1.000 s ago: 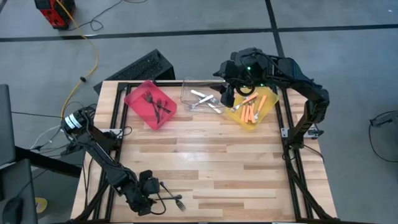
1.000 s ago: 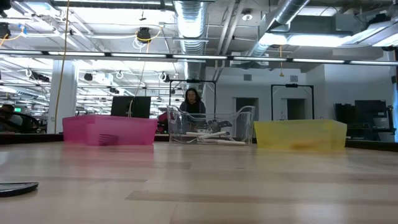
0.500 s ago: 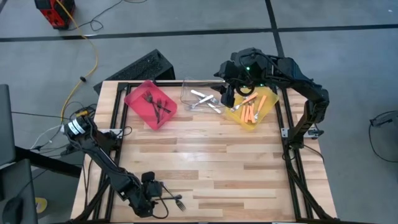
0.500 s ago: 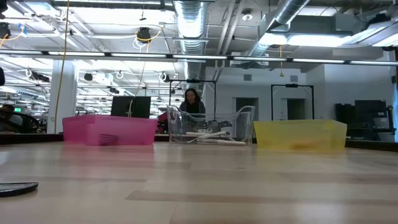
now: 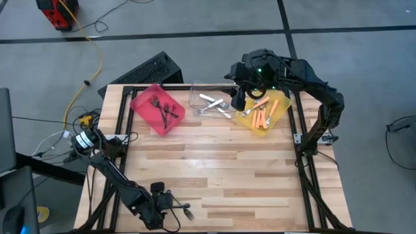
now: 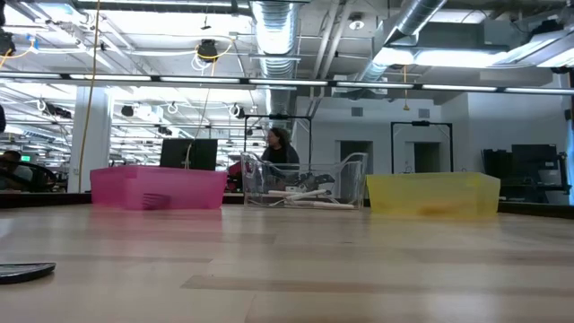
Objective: Sort silverware by color (type)
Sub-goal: Put the black fork into the pink bin
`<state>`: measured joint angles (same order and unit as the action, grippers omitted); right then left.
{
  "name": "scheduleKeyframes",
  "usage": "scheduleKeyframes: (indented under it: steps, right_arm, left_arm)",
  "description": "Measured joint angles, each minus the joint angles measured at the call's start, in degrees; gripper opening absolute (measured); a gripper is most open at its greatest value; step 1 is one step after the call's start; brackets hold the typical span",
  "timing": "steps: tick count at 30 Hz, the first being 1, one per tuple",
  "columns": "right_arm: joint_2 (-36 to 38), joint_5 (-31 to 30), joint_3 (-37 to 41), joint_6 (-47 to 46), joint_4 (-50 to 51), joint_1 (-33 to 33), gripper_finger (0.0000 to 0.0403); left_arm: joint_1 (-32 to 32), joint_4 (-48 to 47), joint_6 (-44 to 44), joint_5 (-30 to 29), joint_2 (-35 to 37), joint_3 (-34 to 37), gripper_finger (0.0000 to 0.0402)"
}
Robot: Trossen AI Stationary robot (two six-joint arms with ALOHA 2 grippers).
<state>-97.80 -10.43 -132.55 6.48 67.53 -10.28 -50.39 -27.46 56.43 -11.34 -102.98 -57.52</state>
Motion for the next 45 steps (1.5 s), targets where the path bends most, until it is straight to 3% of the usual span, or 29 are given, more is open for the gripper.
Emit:
scheduleKeyframes:
  steps: [10,14,25,30,36,45]
  right_arm:
    - [0.0,0.0,0.0,0.0,0.9,0.1,0.0260]
    - [0.0,0.0,0.0,-0.1,1.8,0.2,0.0260]
    - [0.0,0.0,0.0,-0.1,1.9,0.2,0.0260]
    - [0.0,0.0,0.0,-0.1,2.0,0.2,0.0260]
    - [0.0,0.0,0.0,-0.1,2.1,0.2,0.0260]
    - [0.0,0.1,0.0,-0.6,2.1,0.6,0.0260]
  left_arm:
    - [-0.3,-3.5,-0.4,0.6,0.0,0.6,0.0053]
    - [-0.3,-4.2,0.2,1.5,0.0,0.6,0.0008]
    - [0.7,-7.7,6.2,1.1,3.9,1.1,0.0002]
    - [1.3,-11.1,6.4,-1.4,6.7,1.0,0.0001]
    - [1.8,-13.7,6.3,-0.5,9.6,1.0,0.0000]
    - [3.8,-15.8,4.8,-6.8,15.8,0.9,0.0000]
